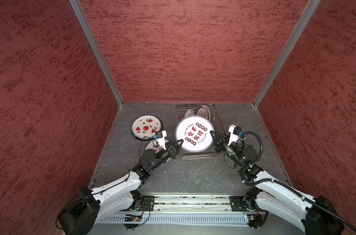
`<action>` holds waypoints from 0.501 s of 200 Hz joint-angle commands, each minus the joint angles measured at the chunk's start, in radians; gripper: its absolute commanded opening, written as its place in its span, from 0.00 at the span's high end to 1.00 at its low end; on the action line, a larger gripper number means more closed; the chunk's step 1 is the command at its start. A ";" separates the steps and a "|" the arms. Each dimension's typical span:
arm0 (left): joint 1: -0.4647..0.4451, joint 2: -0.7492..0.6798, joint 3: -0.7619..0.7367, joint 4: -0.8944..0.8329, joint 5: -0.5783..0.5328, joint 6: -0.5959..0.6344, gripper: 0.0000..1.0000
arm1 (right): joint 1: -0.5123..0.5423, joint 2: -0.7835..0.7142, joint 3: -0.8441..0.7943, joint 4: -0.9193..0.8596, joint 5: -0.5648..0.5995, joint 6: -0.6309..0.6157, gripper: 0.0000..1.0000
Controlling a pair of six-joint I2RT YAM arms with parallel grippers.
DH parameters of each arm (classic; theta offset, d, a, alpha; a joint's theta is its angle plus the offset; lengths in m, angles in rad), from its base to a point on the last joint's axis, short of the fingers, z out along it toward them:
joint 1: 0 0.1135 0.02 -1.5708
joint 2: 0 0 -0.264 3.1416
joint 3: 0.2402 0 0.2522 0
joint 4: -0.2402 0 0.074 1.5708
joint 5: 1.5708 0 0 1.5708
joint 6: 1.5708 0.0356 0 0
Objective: Unload the plates from the dish rack
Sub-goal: 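Bring the text plate toward the left gripper and grasp its rim with the left gripper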
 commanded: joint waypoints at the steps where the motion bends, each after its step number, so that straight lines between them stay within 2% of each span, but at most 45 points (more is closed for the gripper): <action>1: -0.009 0.020 0.033 0.001 0.010 -0.002 0.91 | 0.004 -0.004 -0.004 0.132 -0.010 0.000 1.00; 23: -0.014 0.037 0.046 -0.003 0.016 -0.004 1.00 | 0.004 -0.005 -0.013 0.137 -0.001 -0.004 1.00; 50: -0.015 0.054 0.047 0.019 0.021 -0.022 1.00 | 0.004 -0.004 -0.027 0.142 -0.005 -0.011 1.00; 73: -0.015 0.055 0.041 0.043 0.021 -0.041 1.00 | 0.004 0.005 -0.029 0.141 -0.026 -0.019 0.83; 100: -0.015 0.045 0.026 0.075 -0.002 -0.066 1.00 | 0.004 0.032 -0.018 0.138 -0.045 -0.025 0.68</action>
